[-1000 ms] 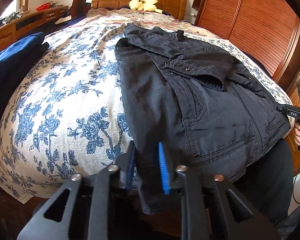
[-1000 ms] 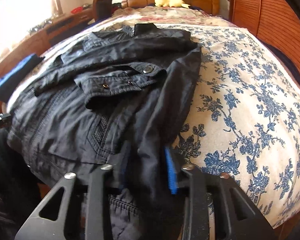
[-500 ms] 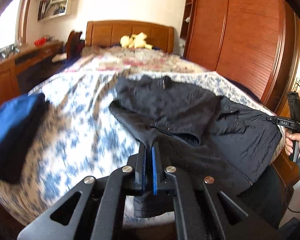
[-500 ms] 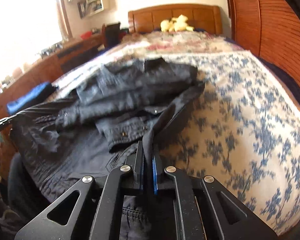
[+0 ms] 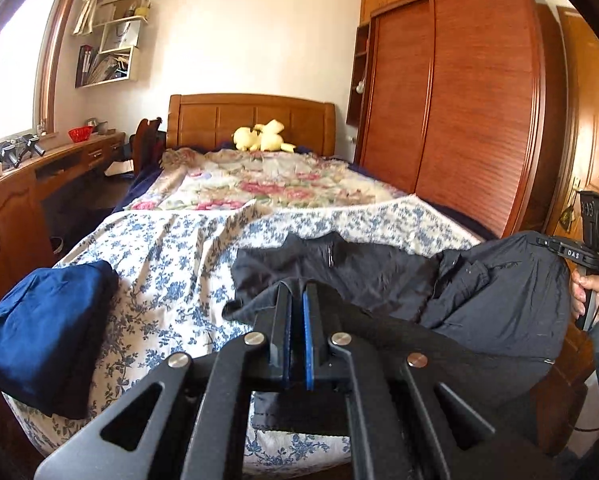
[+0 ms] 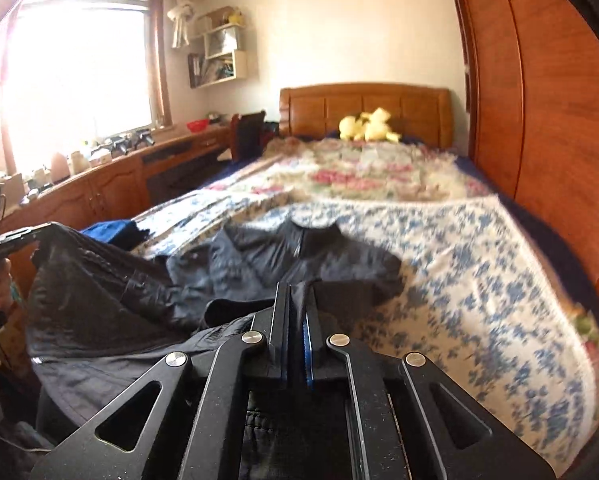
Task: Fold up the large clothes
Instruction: 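Grasp the jacket hem with both grippers, then lift the hem with both grippers and fold it over toward the collar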
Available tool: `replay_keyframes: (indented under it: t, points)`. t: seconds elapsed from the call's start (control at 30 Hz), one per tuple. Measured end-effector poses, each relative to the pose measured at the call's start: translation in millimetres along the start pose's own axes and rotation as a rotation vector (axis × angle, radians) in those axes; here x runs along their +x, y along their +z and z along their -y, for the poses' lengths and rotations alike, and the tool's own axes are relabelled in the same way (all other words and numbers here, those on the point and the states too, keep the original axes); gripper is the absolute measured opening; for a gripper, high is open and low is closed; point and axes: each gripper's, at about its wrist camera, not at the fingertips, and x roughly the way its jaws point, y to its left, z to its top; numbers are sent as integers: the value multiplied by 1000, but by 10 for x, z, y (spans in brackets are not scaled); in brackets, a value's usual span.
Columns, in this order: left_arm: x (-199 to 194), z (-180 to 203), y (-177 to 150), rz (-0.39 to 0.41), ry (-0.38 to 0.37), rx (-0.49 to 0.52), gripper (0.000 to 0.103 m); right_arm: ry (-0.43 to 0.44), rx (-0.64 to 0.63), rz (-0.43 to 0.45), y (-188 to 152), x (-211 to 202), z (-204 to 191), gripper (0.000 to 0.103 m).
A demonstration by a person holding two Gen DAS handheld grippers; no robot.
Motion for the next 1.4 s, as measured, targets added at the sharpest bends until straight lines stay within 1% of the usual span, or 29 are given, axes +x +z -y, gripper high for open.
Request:
replay_keyframes:
  t: [0.07,0.13,0.2,0.27,0.37,0.53,0.57,0.63,0.77,0.83,0.93,1.03,1.13,1.17,1.27,1.3,1.4]
  points:
    - [-126,3,72,21,-10,-3,3,4,-10,23,44,-143,-60,2]
    - [-181,48,117,39,-4,14,3,13,-23,41,82,-290,-112,2]
    - [-156,70,145,42,6,26,3,13,-35,49,91,-351,-121,2]
    - [-42,46,161,28,7,19,3,20,-37,43,93,-324,-89,2]
    - [297,-49,168,-6,34,12,3,18,-24,2,63,-92,8,2]
    - [912,-253,159,-69,79,-24,3,-3,-7,-50,-75,565,279,3]
    - [1007,-274,161,-77,89,-27,3,1,11,-63,-105,756,365,2]
    - [1219,-319,203,-86,111,-24,3,-3,27,-75,-141,992,472,2]
    - [1499,-372,380,-88,155,3,3,-19,39,-69,-54,1447,689,2]
    - [1675,-421,529,-95,189,18,3,-28,57,-59,52,1668,818,3]
    - [1906,-476,670,-108,231,56,3,-60,81,-37,209,1946,988,3]
    - [2175,-497,715,-156,224,94,4,-94,100,-36,321,2218,1146,3]
    - [2415,-496,637,-198,225,114,5,-141,108,-88,291,2493,1234,3]
    - [2460,-497,606,-206,215,115,6,-150,99,-104,249,2568,1241,3]
    - [2542,-477,499,-226,193,107,6,-156,86,-122,139,2650,1240,3]
    - [2562,-466,478,-230,192,109,6,-159,84,-121,103,2662,1246,6]
    - [2624,-380,362,-253,174,147,9,-209,71,-126,53,2663,1280,8]
